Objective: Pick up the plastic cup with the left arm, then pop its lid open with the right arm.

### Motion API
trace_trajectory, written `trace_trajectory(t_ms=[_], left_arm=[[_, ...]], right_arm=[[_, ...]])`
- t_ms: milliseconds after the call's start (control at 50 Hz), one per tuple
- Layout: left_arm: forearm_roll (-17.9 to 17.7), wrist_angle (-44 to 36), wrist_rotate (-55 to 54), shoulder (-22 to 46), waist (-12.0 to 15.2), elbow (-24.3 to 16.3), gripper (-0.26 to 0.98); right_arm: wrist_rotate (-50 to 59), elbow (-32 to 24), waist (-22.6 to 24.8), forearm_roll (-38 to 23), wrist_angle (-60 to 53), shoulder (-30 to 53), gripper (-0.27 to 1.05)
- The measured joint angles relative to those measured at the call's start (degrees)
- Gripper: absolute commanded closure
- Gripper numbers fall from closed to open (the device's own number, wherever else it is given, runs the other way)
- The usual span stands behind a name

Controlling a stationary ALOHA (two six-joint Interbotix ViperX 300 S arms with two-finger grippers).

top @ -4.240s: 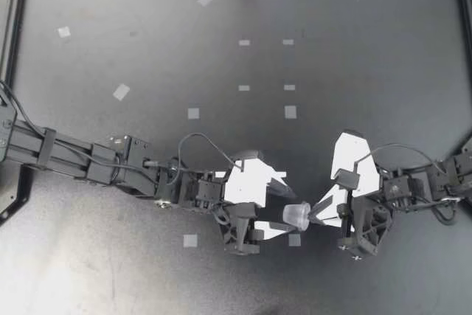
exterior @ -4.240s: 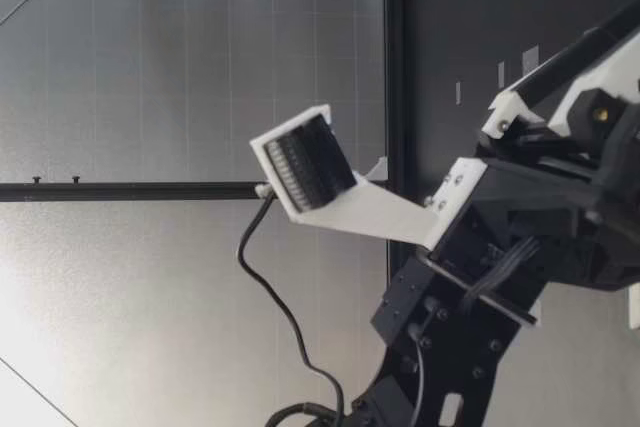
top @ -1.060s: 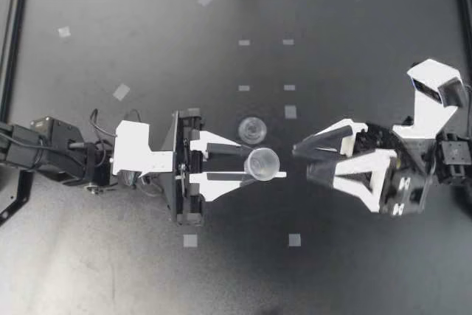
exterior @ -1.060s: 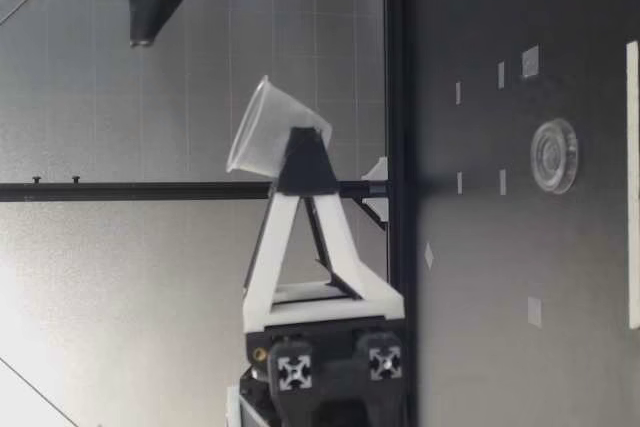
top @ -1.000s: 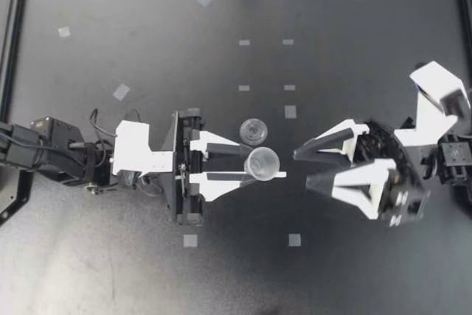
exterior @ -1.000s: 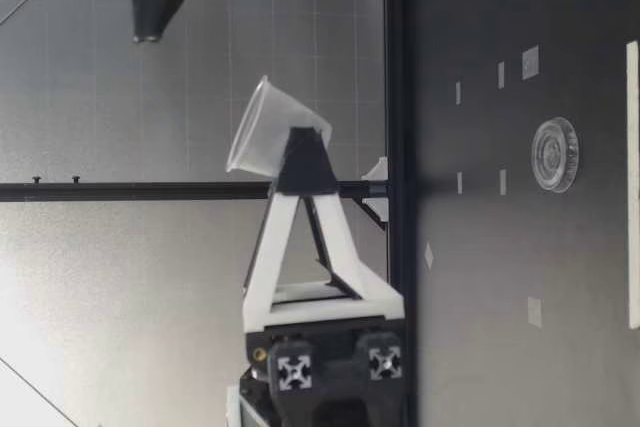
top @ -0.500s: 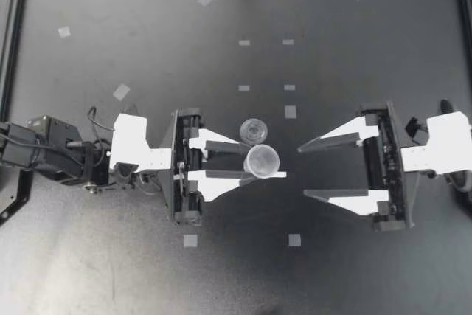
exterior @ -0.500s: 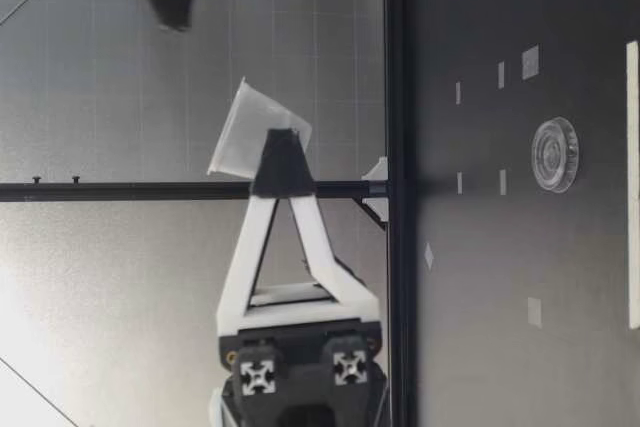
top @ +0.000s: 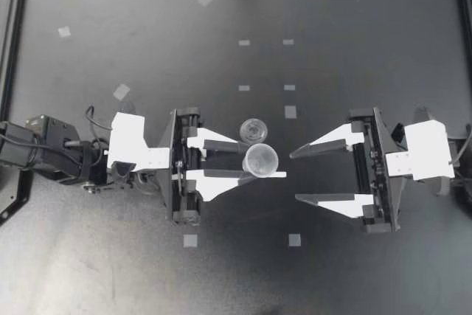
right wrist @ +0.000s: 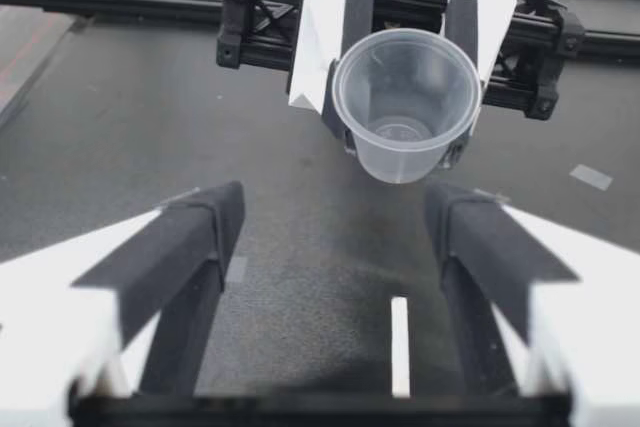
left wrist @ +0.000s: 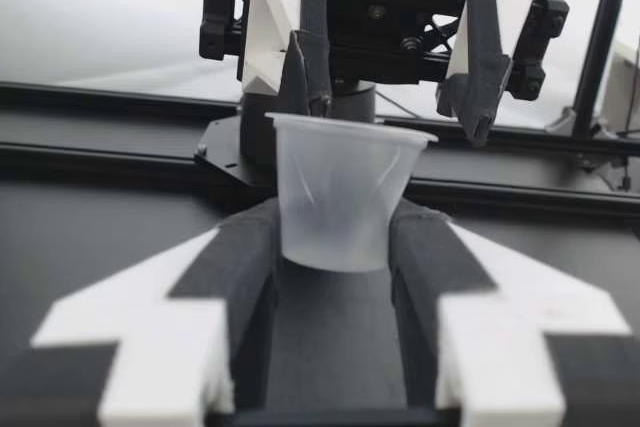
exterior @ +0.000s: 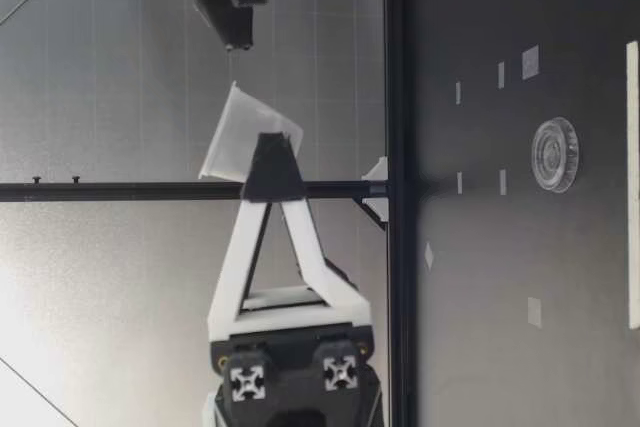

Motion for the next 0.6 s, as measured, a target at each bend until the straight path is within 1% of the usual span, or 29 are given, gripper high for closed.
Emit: trace_trajectory(t_ms=[600], left_arm=[[-0.1, 0.0, 0.0, 0.0, 0.0, 0.0, 0.55]], right_arm=[[1.2, 0.0, 0.0, 0.0, 0.0, 0.3, 0.06]])
